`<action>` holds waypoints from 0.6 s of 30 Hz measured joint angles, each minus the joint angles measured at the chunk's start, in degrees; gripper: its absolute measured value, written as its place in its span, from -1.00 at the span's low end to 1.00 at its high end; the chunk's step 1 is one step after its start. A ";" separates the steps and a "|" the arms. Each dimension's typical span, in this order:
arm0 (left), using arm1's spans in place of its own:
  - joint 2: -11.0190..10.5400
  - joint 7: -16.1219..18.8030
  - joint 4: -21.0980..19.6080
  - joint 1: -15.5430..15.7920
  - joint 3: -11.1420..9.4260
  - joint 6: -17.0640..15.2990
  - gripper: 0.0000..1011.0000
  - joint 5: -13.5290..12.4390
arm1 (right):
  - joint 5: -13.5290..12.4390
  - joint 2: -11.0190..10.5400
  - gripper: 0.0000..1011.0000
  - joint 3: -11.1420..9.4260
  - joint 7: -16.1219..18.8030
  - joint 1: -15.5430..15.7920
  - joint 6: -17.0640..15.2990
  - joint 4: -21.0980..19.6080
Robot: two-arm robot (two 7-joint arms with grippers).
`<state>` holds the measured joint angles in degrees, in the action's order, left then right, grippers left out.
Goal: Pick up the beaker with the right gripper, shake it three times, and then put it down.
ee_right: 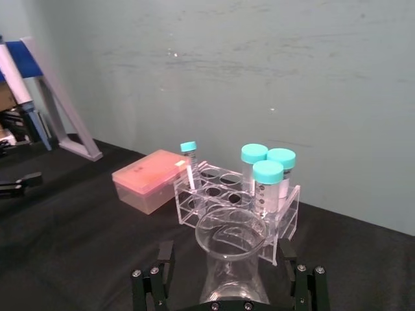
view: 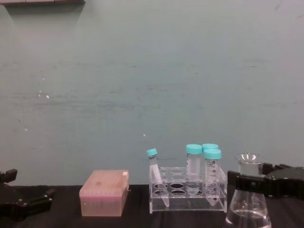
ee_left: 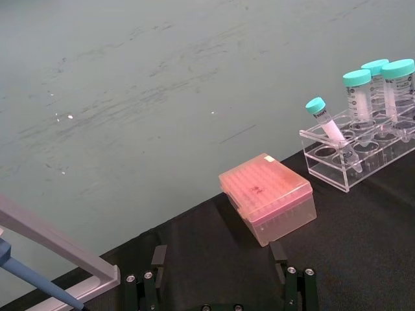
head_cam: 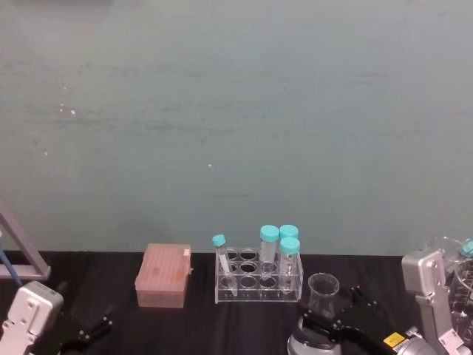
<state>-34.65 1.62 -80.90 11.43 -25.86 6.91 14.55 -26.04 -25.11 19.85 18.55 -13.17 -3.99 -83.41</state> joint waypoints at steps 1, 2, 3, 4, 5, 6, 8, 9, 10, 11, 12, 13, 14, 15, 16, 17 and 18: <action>0.00 0.00 0.00 0.00 0.00 0.00 0.98 0.00 | 0.24 0.17 0.98 -0.06 -0.19 0.01 0.03 0.00; 0.00 0.00 0.00 0.00 0.00 0.00 0.98 0.00 | 0.45 0.30 0.98 -0.11 -0.35 0.02 0.04 0.00; 0.00 0.00 0.00 0.00 0.00 0.00 0.98 0.00 | 0.86 0.56 0.98 -0.19 -0.52 0.03 0.04 0.07; 0.00 0.00 0.00 0.00 0.00 0.00 0.98 0.00 | 0.98 0.67 0.98 -0.20 -0.55 0.03 0.04 0.10; 0.00 0.00 0.00 0.00 0.00 0.00 0.98 0.00 | 1.16 0.81 0.98 -0.21 -0.56 0.03 0.03 0.15; 0.00 0.00 0.00 0.00 0.00 0.00 0.98 0.00 | 1.47 1.09 0.98 -0.23 -0.58 0.02 -0.01 0.27; 0.00 0.00 0.00 0.00 0.00 0.00 0.98 0.00 | 1.79 1.39 0.98 -0.26 -0.58 -0.03 -0.09 0.45; 0.00 0.00 0.00 0.00 0.00 0.00 0.98 0.00 | 1.92 1.56 0.98 -0.27 -0.58 -0.08 -0.12 0.57; 0.00 0.00 0.00 0.00 0.00 0.00 0.98 0.00 | 2.24 1.84 0.98 -0.29 -0.58 -0.20 -0.19 0.78; 0.00 0.00 0.00 0.00 0.00 0.00 0.98 0.00 | 2.39 2.00 0.98 -0.31 -0.58 -0.25 -0.22 0.87; 0.00 0.00 0.00 0.00 0.00 0.00 0.98 0.00 | 2.57 2.14 0.98 -0.32 -0.57 -0.32 -0.23 0.98; 0.00 0.00 0.00 0.00 0.00 0.00 0.98 0.00 | 2.88 2.47 0.98 -0.35 -0.57 -0.48 -0.23 1.27; 0.00 0.00 0.00 0.00 0.00 0.00 0.98 0.00 | 3.06 2.65 0.98 -0.39 -0.57 -0.57 -0.23 1.42; 0.00 0.00 0.00 0.00 0.00 0.00 0.98 0.00 | 3.37 2.96 0.98 -0.46 -0.57 -0.70 -0.22 1.69; 0.00 0.00 0.00 0.00 0.00 0.00 0.98 0.00 | 3.55 3.10 0.98 -0.52 -0.57 -0.77 -0.21 1.81; 0.00 0.00 0.00 0.00 0.00 0.00 0.98 0.00 | 3.67 3.25 0.98 -0.56 -0.57 -0.82 -0.21 1.90; 0.00 0.00 0.00 0.00 0.00 0.00 0.98 0.00 | 3.83 3.37 0.98 -0.61 -0.58 -0.87 -0.21 2.00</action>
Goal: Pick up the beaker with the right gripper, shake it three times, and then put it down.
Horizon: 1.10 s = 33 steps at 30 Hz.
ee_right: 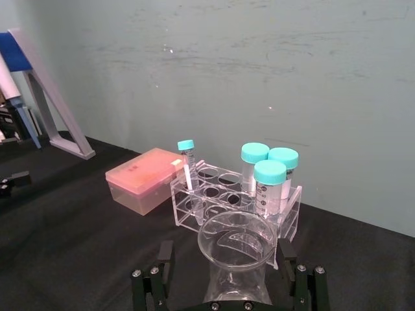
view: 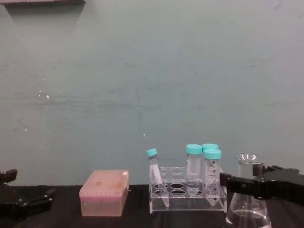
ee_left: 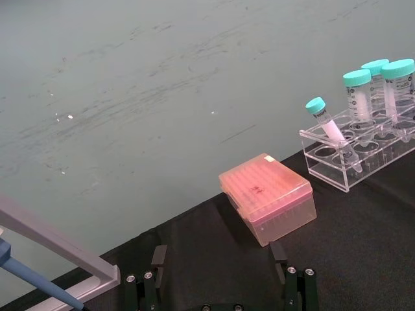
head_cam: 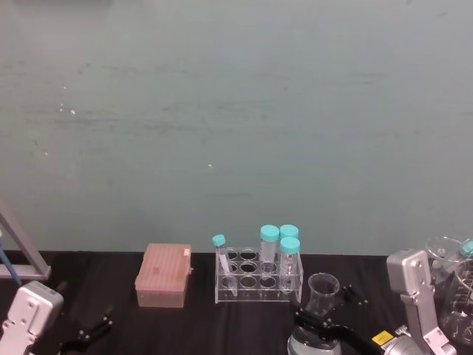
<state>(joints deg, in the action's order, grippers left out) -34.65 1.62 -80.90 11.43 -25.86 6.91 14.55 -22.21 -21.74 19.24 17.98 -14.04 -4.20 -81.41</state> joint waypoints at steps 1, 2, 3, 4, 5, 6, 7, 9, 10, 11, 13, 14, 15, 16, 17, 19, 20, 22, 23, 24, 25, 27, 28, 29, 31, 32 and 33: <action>0.00 0.00 0.00 0.00 0.00 0.00 0.98 0.00 | 0.27 0.23 0.98 -0.14 -0.01 -0.08 0.00 0.16; 0.00 0.00 0.00 0.00 0.00 0.00 0.98 0.00 | 0.40 0.34 0.98 -0.20 0.00 -0.11 0.00 0.23; 0.00 0.00 0.00 0.00 0.00 0.00 0.98 0.00 | 0.68 0.53 0.98 -0.33 0.00 -0.12 -0.01 0.31; 0.00 0.00 0.00 0.00 0.00 0.00 0.98 0.00 | 0.82 0.63 0.98 -0.40 0.00 -0.13 -0.02 0.34; 0.00 0.00 0.00 0.00 0.00 0.00 0.98 0.00 | 0.96 0.74 0.98 -0.47 0.00 -0.14 -0.03 0.38; 0.00 0.00 0.00 0.00 0.00 0.00 0.98 0.00 | 1.10 0.85 0.98 -0.53 -0.01 -0.15 -0.05 0.41; 0.00 0.00 0.00 0.00 0.00 0.00 0.98 0.00 | 1.21 0.95 0.98 -0.60 -0.03 -0.15 -0.06 0.44; 0.00 0.00 0.00 0.00 0.00 0.00 0.98 0.00 | 1.59 1.18 0.98 -0.80 -0.10 -0.15 -0.13 0.48; 0.00 0.00 0.00 0.00 0.00 0.00 0.98 0.00 | 1.68 1.26 0.98 -0.87 -0.14 -0.15 -0.19 0.51; 0.00 0.00 0.00 0.00 0.00 0.00 0.98 0.00 | 1.80 1.34 0.98 -0.94 -0.15 -0.15 -0.27 0.53; 0.00 0.00 0.00 0.00 0.00 0.00 0.98 0.00 | 2.07 1.55 0.98 -1.11 -0.15 -0.16 -0.46 0.57; 0.00 0.00 0.00 0.00 0.00 0.00 0.98 0.00 | 2.21 1.67 0.98 -1.20 -0.10 -0.18 -0.49 0.61; 0.00 0.00 0.00 0.00 0.00 0.00 0.98 0.00 | 2.28 1.71 0.98 -1.25 -0.07 -0.19 -0.50 0.63; 0.00 0.00 0.00 0.00 0.00 0.00 0.98 0.00 | 2.28 1.70 0.98 -1.25 -0.07 -0.19 -0.50 0.63; 0.00 0.00 0.00 0.00 0.00 0.00 0.98 0.00 | 2.28 1.69 0.98 -1.24 -0.06 -0.19 -0.51 0.64; 0.00 0.00 0.00 0.00 0.00 0.00 0.98 0.00 | 2.28 1.68 0.98 -1.24 -0.05 -0.19 -0.51 0.63; 0.00 0.00 0.00 0.00 0.00 0.00 0.98 0.00 | 2.27 1.67 0.98 -1.23 -0.05 -0.19 -0.51 0.63; 0.00 0.00 0.00 0.00 0.00 0.00 0.98 0.00 | 2.26 1.66 0.98 -1.22 -0.04 -0.19 -0.51 0.63; 0.00 0.00 0.00 0.00 0.00 0.00 0.98 0.00 | 2.24 1.65 0.98 -1.22 -0.04 -0.19 -0.51 0.63; 0.00 0.00 0.00 0.00 0.00 0.00 0.98 0.00 | 2.24 1.65 0.98 -1.21 -0.04 -0.19 -0.51 0.63; 0.00 0.00 0.00 0.00 0.00 0.00 0.98 0.00 | 2.23 1.65 0.98 -1.21 -0.04 -0.19 -0.51 0.63; 0.00 0.00 0.00 0.00 0.00 0.00 0.98 0.00 | 2.22 1.64 0.93 -1.20 -0.04 -0.18 -0.51 0.62; 0.00 0.00 0.00 0.00 0.00 0.00 0.98 0.00 | 2.21 1.63 0.91 -1.19 -0.03 -0.18 -0.51 0.62; 0.00 0.00 0.00 0.00 0.00 0.00 0.98 0.00 | 2.21 1.63 0.90 -1.19 -0.03 -0.17 -0.51 0.62; 0.00 0.00 0.00 0.00 0.00 0.00 0.98 0.00 | 2.20 1.62 0.81 -1.17 -0.03 -0.16 -0.50 0.61; 0.00 0.00 0.00 0.00 0.00 0.00 0.98 0.00 | 2.19 1.61 0.76 -1.16 -0.03 -0.16 -0.50 0.61; 0.00 0.00 0.00 0.00 0.00 0.00 0.98 0.00 | 2.19 1.61 0.73 -1.16 -0.03 -0.16 -0.50 0.60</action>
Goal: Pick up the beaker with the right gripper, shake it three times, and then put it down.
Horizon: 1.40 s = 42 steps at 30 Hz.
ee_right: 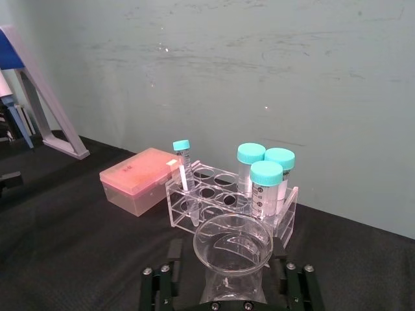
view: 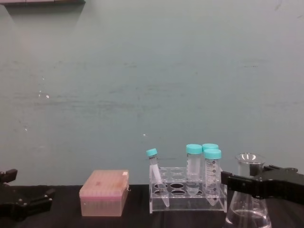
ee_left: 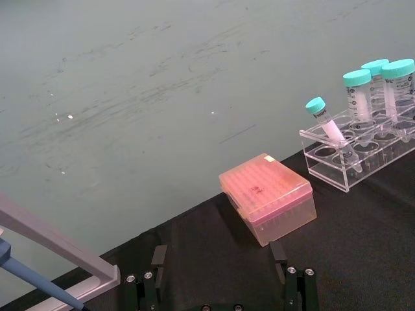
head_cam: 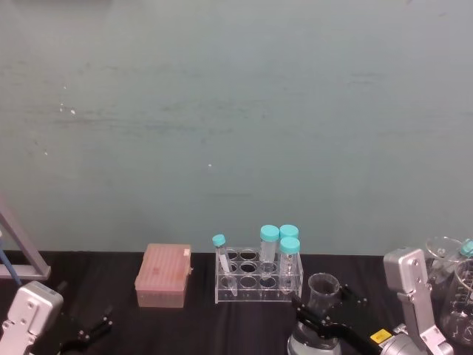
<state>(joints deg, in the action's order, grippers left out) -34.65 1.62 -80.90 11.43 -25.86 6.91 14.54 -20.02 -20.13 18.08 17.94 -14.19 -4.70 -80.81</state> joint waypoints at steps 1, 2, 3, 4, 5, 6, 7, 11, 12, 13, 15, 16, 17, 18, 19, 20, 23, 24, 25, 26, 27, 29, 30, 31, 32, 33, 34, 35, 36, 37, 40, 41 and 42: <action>0.00 0.00 0.00 0.00 0.00 0.00 0.98 0.00 | -0.01 -0.01 0.63 0.01 0.00 0.00 0.00 -0.01; 0.00 0.00 0.00 0.00 0.00 0.00 0.98 0.00 | -0.02 -0.02 0.61 0.02 0.00 0.01 0.00 -0.01; 0.00 0.00 0.00 0.00 0.00 0.00 0.98 0.00 | -0.02 -0.02 0.56 0.02 0.00 0.01 0.00 -0.01; 0.00 0.00 0.00 0.00 0.00 0.00 0.98 0.00 | -0.03 -0.03 0.49 0.03 0.00 0.00 0.00 -0.02; 0.00 0.00 0.00 0.00 0.00 0.00 0.98 0.00 | -0.03 -0.03 0.41 0.03 0.00 0.01 0.00 -0.03; 0.00 0.00 0.00 0.00 0.00 0.00 0.98 0.00 | -0.04 -0.03 0.37 0.03 0.00 0.01 0.00 -0.03; 0.00 0.00 0.00 0.00 0.00 0.00 0.98 0.00 | -0.05 -0.04 0.30 0.03 0.00 0.01 0.00 -0.04; 0.00 0.00 0.00 0.00 0.00 0.00 0.98 0.00 | -0.07 -0.06 0.07 0.03 -0.01 0.01 0.01 -0.06; 0.00 0.00 0.00 0.00 0.00 0.00 0.98 0.00 | -0.07 -0.06 0.01 0.03 -0.01 0.01 0.01 -0.06; 0.00 0.00 0.00 0.00 0.00 0.00 0.98 0.00 | -0.07 -0.06 -0.08 0.03 -0.01 0.01 0.00 -0.06; 0.00 0.00 0.00 0.00 0.00 0.00 0.98 0.00 | -0.07 -0.06 -0.09 0.04 -0.01 0.01 0.00 -0.06; 0.00 0.00 0.00 0.00 0.00 0.00 0.98 0.00 | -0.07 -0.06 -0.09 0.04 -0.01 0.01 0.00 -0.06; 0.00 0.00 0.00 0.00 0.00 0.00 0.98 0.00 | -0.07 -0.06 -0.09 0.04 -0.01 0.01 0.00 -0.06; 0.00 0.00 0.00 0.00 0.00 0.00 0.98 0.00 | -0.07 -0.06 -0.09 0.04 0.00 0.01 0.00 -0.07; 0.00 0.00 0.00 0.00 0.00 0.00 0.98 0.00 | -0.07 -0.06 -0.09 0.04 -0.01 0.01 0.00 -0.07; 0.00 0.00 0.00 0.00 0.00 0.00 0.98 0.00 | -0.07 -0.06 -0.09 0.04 -0.01 0.01 0.00 -0.07; 0.00 0.00 0.00 0.00 0.00 0.00 0.98 0.00 | -0.07 -0.06 -0.09 0.04 -0.01 0.01 0.00 -0.07; 0.00 0.00 0.00 0.00 0.00 0.00 0.98 0.00 | -0.07 -0.06 -0.09 0.04 -0.01 0.01 0.00 -0.07; 0.00 0.00 0.00 0.00 0.00 0.00 0.98 0.00 | -0.08 -0.06 -0.09 0.01 0.04 0.01 0.01 -0.07; 0.00 0.00 0.00 0.00 0.00 0.00 0.98 0.00 | -0.18 -0.22 -0.09 -0.18 0.69 0.09 0.09 -0.08; 0.00 0.00 0.00 0.00 0.00 0.00 0.98 0.00 | -0.19 -0.35 -0.09 -0.29 0.95 0.16 0.15 -0.13; 0.00 0.00 0.00 0.00 0.00 0.00 0.98 0.00 | -0.19 -0.60 -0.09 -0.49 1.32 0.20 0.19 -0.41; 0.00 0.00 0.00 0.00 0.00 0.00 0.98 0.00 | -0.25 -0.75 -0.09 -0.77 1.43 0.19 0.09 -0.82; 0.00 0.00 0.00 0.00 0.00 0.00 0.98 0.00 | -0.25 -0.75 -0.09 -0.77 1.43 0.19 0.09 -0.82; 0.00 0.00 0.00 0.00 0.00 0.00 0.98 0.00 | -0.43 -0.88 -0.09 -1.07 1.49 0.09 -0.25 -1.36; 0.00 0.00 0.00 0.00 0.00 0.00 0.98 0.00 | -0.59 -1.01 -0.09 -1.39 1.51 -0.06 -0.65 -1.97; 0.00 0.00 0.00 0.00 0.00 0.00 0.98 0.00 | -0.63 -1.09 -0.09 -1.54 1.52 -0.14 -0.87 -2.24; 0.00 0.00 0.00 0.00 0.00 0.00 0.98 0.00 | -0.67 -1.15 -0.09 -1.64 1.53 -0.20 -1.01 -2.49; 0.00 0.00 0.00 0.00 0.00 0.00 0.98 0.00 | -0.84 -1.30 -0.09 -1.92 1.54 -0.36 -1.39 -3.23; 0.00 0.00 0.00 0.00 0.00 0.00 0.98 0.00 | -0.97 -1.38 -0.09 -2.08 1.55 -0.45 -1.57 -3.61; 0.00 0.00 0.00 0.00 0.00 0.00 0.98 0.00 | -1.40 -1.69 -0.09 -2.69 1.53 -0.91 -2.34 -5.00; 0.00 0.00 0.00 0.00 0.00 0.00 0.98 0.00 | -1.50 -1.77 -0.09 -2.82 1.52 -1.06 -2.54 -5.32; 0.00 0.00 0.00 0.00 0.00 0.00 0.98 0.00 | -1.56 -1.88 -0.09 -2.95 1.51 -1.25 -2.74 -5.63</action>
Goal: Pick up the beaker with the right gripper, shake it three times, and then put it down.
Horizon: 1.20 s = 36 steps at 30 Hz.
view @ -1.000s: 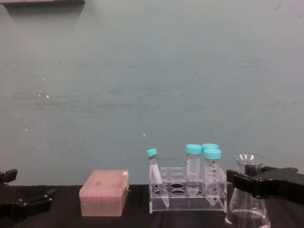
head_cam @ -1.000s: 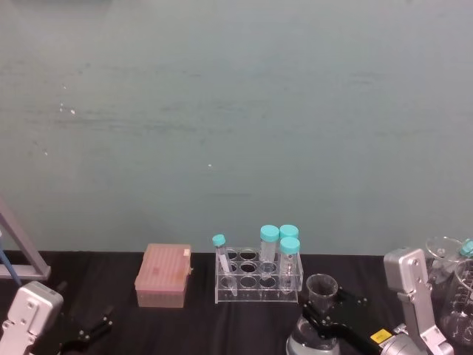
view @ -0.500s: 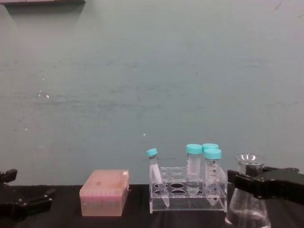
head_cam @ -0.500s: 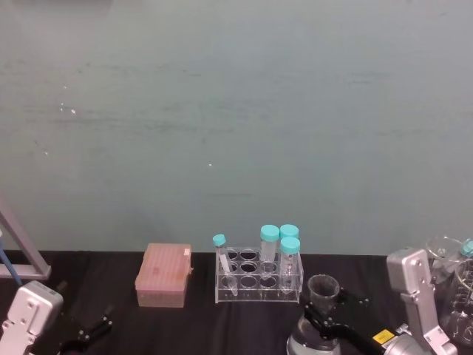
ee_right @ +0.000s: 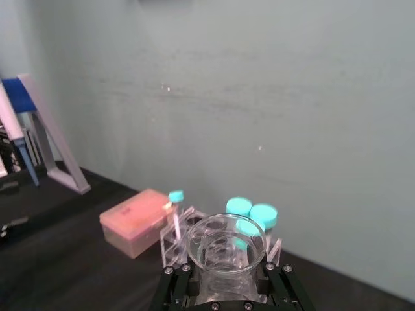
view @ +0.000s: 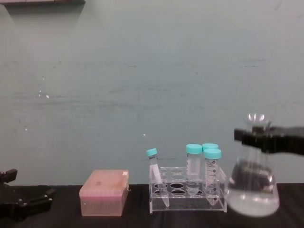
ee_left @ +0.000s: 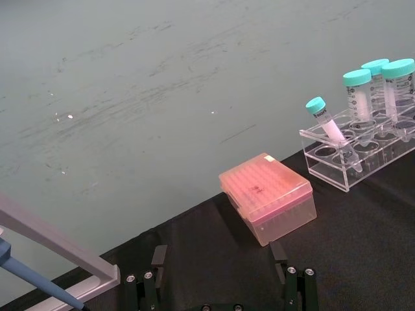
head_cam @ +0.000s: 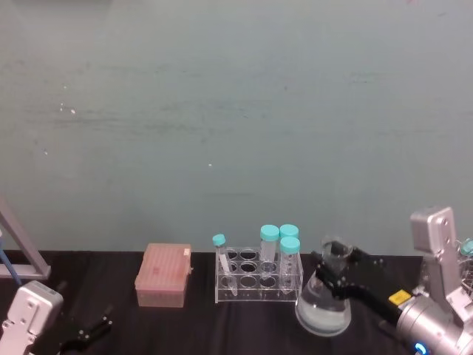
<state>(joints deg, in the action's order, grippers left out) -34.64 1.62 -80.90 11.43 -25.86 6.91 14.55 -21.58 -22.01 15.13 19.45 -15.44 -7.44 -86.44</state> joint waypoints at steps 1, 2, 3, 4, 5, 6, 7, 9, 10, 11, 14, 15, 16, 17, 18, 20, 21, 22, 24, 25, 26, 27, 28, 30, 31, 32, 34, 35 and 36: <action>0.00 0.00 0.00 0.00 0.00 0.00 0.98 0.00 | -0.06 -0.29 -0.09 -0.24 -0.01 -0.44 -0.34 -0.55; 0.00 0.00 0.00 0.00 0.00 0.00 0.98 0.00 | -0.07 -0.41 -0.09 -0.29 -0.01 -0.60 -0.45 -0.68; 0.00 0.00 0.00 0.00 0.00 0.00 0.98 0.00 | -0.07 -0.71 -0.09 -0.35 0.03 -1.00 -0.66 -0.79; 0.00 0.00 0.00 0.00 0.00 0.00 0.98 0.00 | -0.08 -0.81 -0.09 -0.40 0.06 -1.15 -0.77 -0.80; 0.00 0.00 0.00 0.00 0.00 0.00 0.98 0.00 | -0.24 -0.84 -0.09 -0.50 0.09 -1.24 -0.89 -0.80; 0.00 0.00 0.00 0.00 0.00 0.00 0.98 0.00 | -0.59 -0.81 -0.09 -0.66 0.18 -1.29 -1.04 -0.77; 0.00 0.00 0.00 0.00 0.00 0.00 0.98 0.00 | -1.92 -0.43 -0.09 -1.19 0.48 -1.25 -1.50 -0.59; 0.00 0.00 0.00 0.00 0.00 0.00 0.98 0.00 | -4.17 0.29 -0.09 -1.96 0.93 -0.99 -2.11 -0.37; 0.00 0.00 0.00 0.00 0.00 0.00 0.98 0.00 | -7.54 1.27 -0.09 -3.04 1.60 -0.54 -3.24 -0.11; 0.00 0.00 0.00 0.00 0.00 0.00 0.98 0.00 | -9.46 2.04 -0.09 -3.80 1.97 -0.23 -4.01 0.01; 0.00 0.00 0.00 0.00 0.00 0.00 0.98 0.00 | -15.44 4.18 -0.09 -5.87 2.87 0.65 -6.64 0.30; 0.00 0.00 0.00 0.00 0.00 0.00 0.98 0.00 | -19.63 6.02 -0.09 -7.60 3.16 1.34 -8.36 0.43; 0.00 0.00 0.00 0.00 0.01 0.00 0.98 0.00 | -21.73 6.99 -0.09 -8.45 3.23 1.71 -9.15 0.48; 0.00 0.00 0.00 0.00 0.00 0.00 0.98 0.00 | -25.85 8.84 -0.09 -10.01 3.30 2.42 -10.66 0.58; 0.00 0.00 0.00 0.00 0.00 0.00 0.98 0.00 | -27.44 9.75 -0.09 -10.74 3.29 2.75 -11.22 0.62; 0.00 0.00 0.00 0.00 0.00 0.00 0.98 0.00 | -32.78 12.25 -0.09 -12.68 3.00 3.71 -13.14 0.65; 0.00 0.00 0.00 0.00 0.00 0.00 0.98 0.00 | -34.27 12.99 -0.09 -13.21 2.88 3.99 -13.67 0.65; 0.00 0.00 0.00 0.00 0.00 0.00 0.98 0.00 | -35.29 13.55 -0.09 -13.62 2.77 4.22 -14.09 0.65; 0.00 0.00 0.00 0.00 0.00 0.00 0.98 0.00 | -38.69 15.12 -0.09 -14.71 2.15 4.89 -15.36 0.57; 0.00 0.00 0.00 0.00 0.00 0.00 0.98 0.00 | -40.34 15.83 -0.09 -15.12 1.65 5.26 -16.03 0.39; 0.00 0.00 0.00 0.00 0.00 0.00 0.98 0.00 | -40.34 15.83 -0.09 -15.12 1.65 5.26 -16.03 0.39; 0.00 0.00 0.00 0.00 0.00 0.00 0.98 0.00 | -41.42 16.29 -0.09 -15.35 1.12 5.53 -16.48 0.19; 0.00 0.00 0.00 0.00 0.00 0.00 0.98 0.00 | -41.85 16.40 -0.09 -15.38 0.87 5.62 -16.64 0.11; 0.00 0.00 0.00 0.00 0.00 0.00 0.98 0.00 | -42.15 16.22 -0.09 -15.19 0.54 5.75 -16.74 -0.13; 0.00 0.00 0.00 0.00 0.00 0.00 0.98 0.00 | -42.10 16.04 -0.09 -15.03 0.54 5.75 -16.70 -0.19; 0.00 0.00 0.00 0.00 0.00 0.00 0.98 0.00 | -41.07 15.18 -0.09 -14.32 0.70 5.75 -16.19 -0.37; 0.00 0.00 0.00 0.00 0.00 0.00 0.98 0.00 | -38.72 13.62 -0.09 -13.12 1.21 5.58 -15.02 -0.60; 0.00 0.00 0.00 0.00 0.00 0.00 0.98 0.00 | -37.07 12.63 -0.09 -12.38 1.50 5.44 -14.18 -0.75; 0.00 0.00 0.00 0.00 0.00 0.00 0.98 0.00 | -33.03 10.22 -0.09 -10.46 2.07 5.02 -12.14 -1.10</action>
<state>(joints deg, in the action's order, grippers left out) -34.65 1.62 -80.90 11.43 -25.86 6.91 14.54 -54.61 -11.79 4.66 21.52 -10.42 -19.59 -87.54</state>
